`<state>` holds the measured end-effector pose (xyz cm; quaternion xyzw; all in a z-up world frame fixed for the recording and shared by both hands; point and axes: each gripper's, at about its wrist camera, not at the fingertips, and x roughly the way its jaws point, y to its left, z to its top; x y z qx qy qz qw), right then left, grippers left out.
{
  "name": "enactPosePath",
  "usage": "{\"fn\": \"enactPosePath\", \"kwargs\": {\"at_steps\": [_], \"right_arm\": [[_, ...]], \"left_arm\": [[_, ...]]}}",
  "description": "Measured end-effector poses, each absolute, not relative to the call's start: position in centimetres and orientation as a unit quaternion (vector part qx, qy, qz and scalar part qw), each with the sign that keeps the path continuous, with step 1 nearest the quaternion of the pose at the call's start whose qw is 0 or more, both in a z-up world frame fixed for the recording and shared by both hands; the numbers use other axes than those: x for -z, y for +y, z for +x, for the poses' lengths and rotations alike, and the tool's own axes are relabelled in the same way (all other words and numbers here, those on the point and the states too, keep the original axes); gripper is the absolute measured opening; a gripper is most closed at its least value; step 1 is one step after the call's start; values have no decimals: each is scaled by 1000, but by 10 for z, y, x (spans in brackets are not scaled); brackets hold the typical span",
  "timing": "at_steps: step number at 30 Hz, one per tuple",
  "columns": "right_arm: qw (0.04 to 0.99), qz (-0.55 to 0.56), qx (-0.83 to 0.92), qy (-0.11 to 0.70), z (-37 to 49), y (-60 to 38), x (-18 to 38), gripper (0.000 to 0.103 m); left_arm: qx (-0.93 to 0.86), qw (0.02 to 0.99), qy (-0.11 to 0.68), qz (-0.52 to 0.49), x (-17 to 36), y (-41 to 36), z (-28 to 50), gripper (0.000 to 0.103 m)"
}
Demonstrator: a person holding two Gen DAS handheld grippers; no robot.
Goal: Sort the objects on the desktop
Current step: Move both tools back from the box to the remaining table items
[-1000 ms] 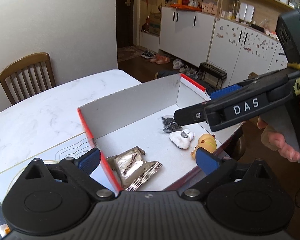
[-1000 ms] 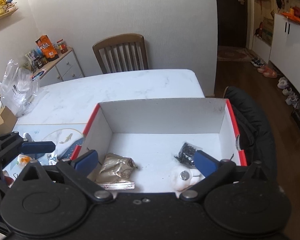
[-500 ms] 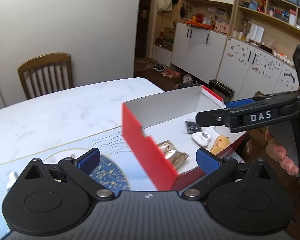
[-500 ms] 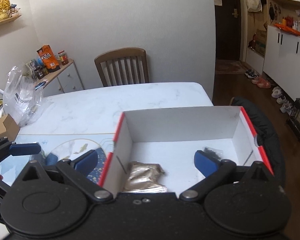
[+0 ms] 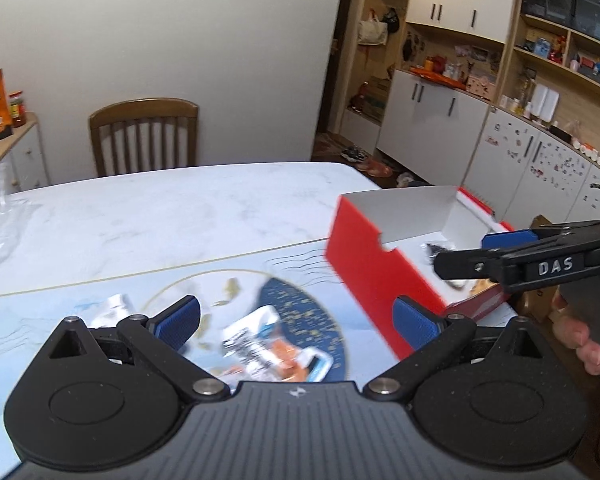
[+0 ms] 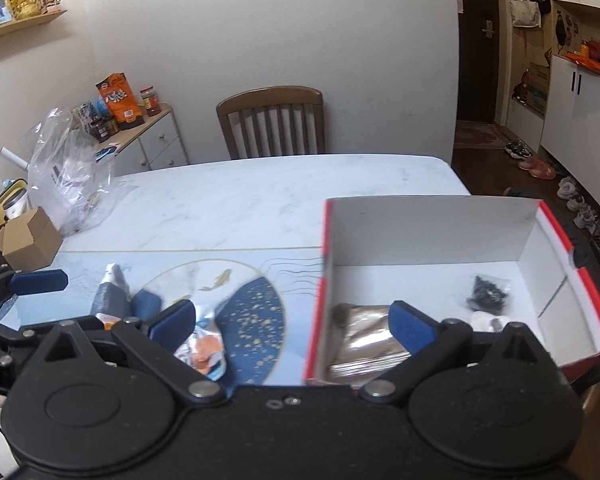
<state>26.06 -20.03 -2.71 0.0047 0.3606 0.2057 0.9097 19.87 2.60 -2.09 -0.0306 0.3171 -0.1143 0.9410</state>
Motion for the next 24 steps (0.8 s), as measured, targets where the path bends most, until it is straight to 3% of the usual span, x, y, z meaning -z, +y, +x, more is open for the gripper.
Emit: {"fn": "enactPosePath", "kwargs": {"at_steps": [11, 24], "right_arm": [[905, -17, -206, 372, 246, -157, 44, 103], [892, -33, -206, 400, 242, -119, 75, 100]], "left_arm": [[100, 937, 335, -16, 49, 80, 173, 103], [108, 922, 370, 18, 88, 93, 151, 103]]}}
